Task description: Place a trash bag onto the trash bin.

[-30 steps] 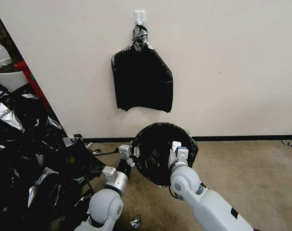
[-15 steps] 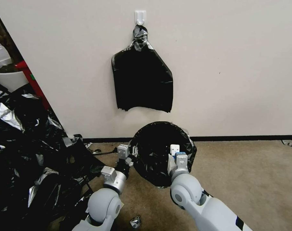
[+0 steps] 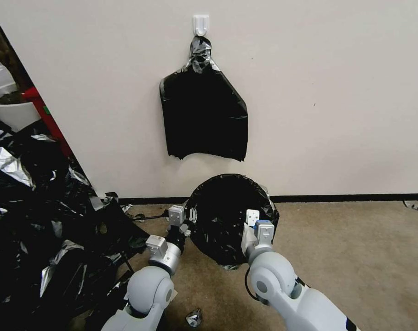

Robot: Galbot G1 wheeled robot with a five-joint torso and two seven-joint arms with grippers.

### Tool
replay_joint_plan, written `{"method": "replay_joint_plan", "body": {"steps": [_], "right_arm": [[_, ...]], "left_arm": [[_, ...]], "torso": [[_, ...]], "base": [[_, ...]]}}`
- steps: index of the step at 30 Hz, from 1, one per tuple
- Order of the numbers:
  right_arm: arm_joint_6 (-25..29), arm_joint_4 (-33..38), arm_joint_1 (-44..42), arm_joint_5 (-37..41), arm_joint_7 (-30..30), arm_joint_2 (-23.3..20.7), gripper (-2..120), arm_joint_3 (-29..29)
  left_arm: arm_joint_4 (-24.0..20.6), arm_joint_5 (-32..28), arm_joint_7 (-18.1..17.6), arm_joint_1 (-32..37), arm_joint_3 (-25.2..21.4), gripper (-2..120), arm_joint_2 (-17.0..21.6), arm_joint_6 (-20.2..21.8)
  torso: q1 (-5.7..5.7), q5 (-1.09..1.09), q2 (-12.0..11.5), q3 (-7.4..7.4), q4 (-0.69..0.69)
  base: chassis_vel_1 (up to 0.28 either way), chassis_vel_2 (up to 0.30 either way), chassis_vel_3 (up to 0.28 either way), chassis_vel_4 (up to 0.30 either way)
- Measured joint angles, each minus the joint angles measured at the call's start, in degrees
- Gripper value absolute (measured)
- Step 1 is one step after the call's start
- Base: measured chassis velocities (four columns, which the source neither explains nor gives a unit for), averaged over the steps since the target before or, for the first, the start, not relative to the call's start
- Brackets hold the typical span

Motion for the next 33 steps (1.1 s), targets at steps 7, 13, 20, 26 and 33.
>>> {"method": "replay_joint_plan", "body": {"steps": [7, 13, 20, 26, 33], "right_arm": [[1.3, 1.3, -0.1, 3.3, -2.3, 0.9, 73, -1.1], [-0.5, -1.0, 1.8, 4.0, -2.6, 1.6, 92, -1.9], [-2.6, -2.6, 3.8, 3.4, -4.2, 1.4, 100, 0.7], [-4.6, -2.7, 3.4, -0.2, -4.4, -0.3, 100, 2.0], [1.7, 3.3, 0.0, 0.1, -10.3, 0.0, 100, 1.4]], "left_arm": [[0.1, 0.0, -0.1, -0.1, 0.2, 3, -0.2, 0.1], [-0.3, 0.0, -0.1, 0.2, 0.2, 3, -0.2, 0.2], [-1.0, 0.0, -0.2, 0.8, -0.4, 3, 0.2, 0.2], [-1.2, -0.1, -0.1, 1.1, -0.4, 3, 0.3, 0.2], [-1.1, 0.0, -0.3, 1.2, -0.2, 3, 0.0, 0.2]], "torso": [[0.00, 0.00, 0.0, 0.00, 0.00], [0.00, 0.00, 0.0, 0.00, 0.01], [0.00, 0.00, 0.0, 0.00, 0.01], [0.00, 0.00, 0.0, 0.00, 0.00], [-0.01, 0.00, 0.0, 0.00, 0.00]], "base": [[0.000, 0.000, 0.000, 0.000], [0.000, 0.000, 0.000, 0.000], [0.000, 0.000, 0.000, 0.000], [0.000, 0.000, 0.000, 0.000], [0.000, 0.000, 0.000, 0.000]]}}
